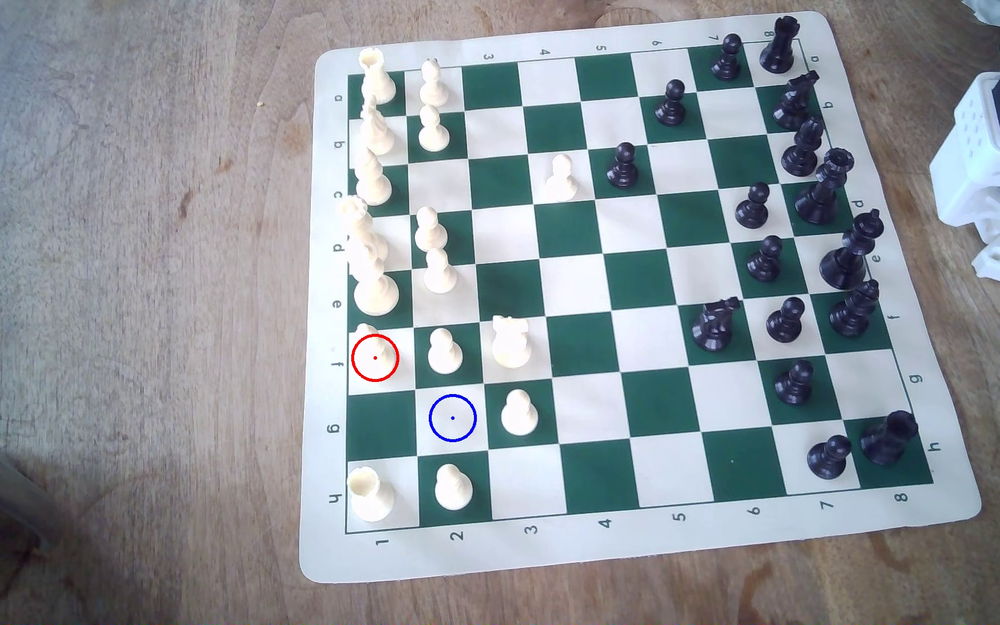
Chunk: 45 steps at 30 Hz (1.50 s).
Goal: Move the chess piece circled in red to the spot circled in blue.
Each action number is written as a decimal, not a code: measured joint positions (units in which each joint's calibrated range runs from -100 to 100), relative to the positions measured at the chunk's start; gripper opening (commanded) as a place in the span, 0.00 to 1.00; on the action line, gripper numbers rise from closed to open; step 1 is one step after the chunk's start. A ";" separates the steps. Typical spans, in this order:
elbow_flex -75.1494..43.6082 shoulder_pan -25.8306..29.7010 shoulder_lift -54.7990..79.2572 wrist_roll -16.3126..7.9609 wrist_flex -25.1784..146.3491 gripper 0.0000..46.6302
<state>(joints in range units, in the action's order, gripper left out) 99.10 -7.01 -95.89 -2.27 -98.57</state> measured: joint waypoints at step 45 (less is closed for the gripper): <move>-0.99 3.02 0.00 0.20 55.78 0.08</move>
<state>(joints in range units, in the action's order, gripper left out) 98.10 -3.98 -95.89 -2.08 -42.79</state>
